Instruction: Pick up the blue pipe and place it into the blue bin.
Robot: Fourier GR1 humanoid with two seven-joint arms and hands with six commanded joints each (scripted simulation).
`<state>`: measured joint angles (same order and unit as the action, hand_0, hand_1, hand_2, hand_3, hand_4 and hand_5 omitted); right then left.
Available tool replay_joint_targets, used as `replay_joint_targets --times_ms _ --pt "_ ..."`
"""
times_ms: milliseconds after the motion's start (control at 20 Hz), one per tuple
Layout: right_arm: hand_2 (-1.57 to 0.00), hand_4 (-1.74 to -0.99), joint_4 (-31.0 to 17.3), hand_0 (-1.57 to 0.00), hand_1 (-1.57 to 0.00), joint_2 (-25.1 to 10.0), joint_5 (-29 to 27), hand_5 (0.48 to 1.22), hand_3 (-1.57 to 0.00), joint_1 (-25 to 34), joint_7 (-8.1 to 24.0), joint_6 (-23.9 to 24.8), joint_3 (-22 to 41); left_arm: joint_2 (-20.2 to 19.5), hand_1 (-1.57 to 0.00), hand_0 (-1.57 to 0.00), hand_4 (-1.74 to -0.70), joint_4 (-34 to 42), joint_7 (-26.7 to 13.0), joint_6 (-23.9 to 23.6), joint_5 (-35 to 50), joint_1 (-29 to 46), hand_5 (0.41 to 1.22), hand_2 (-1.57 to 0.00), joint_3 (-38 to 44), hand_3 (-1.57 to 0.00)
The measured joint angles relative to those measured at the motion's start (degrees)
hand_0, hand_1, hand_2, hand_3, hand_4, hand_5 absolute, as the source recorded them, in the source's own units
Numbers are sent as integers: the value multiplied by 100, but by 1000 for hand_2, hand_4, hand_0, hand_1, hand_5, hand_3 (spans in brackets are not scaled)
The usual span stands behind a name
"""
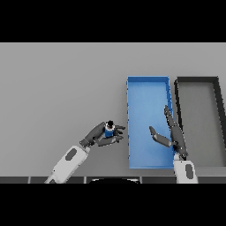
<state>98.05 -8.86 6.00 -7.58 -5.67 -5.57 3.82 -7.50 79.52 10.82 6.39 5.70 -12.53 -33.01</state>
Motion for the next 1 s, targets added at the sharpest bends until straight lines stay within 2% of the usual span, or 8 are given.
replay_joint_targets --times_ms 150,400,500,750,1000 --pt "1 -1228 -30 1 1 11 43 629 1 99 -17 29 11 -128 -1537 -1531 -1717 581 26 95 136 -76 1207 -1540 -23 -1439" --pt "1 -1215 -59 1 1 -14 86 639 1 42 -159 5 21 -88 -1560 -1558 -1724 975 -548 142 241 -381 1216 -1561 -81 -1445" --pt "1 -1195 -73 1 1 -71 66 635 1 18 -198 0 -33 -116 -1564 -1563 -1726 1121 -654 195 267 -402 1218 -1565 -139 -1443" --pt "1 -1174 89 1 1 31 136 629 1 -178 -257 97 28 -94 -1569 -1568 -1729 1162 -836 229 267 -436 1219 -1569 -194 -1443" --pt "1 -1207 260 1 1 156 210 619 1 -364 -236 296 33 -140 -1570 -1570 -1730 1100 -967 254 268 -510 1220 -1570 -134 -1442"
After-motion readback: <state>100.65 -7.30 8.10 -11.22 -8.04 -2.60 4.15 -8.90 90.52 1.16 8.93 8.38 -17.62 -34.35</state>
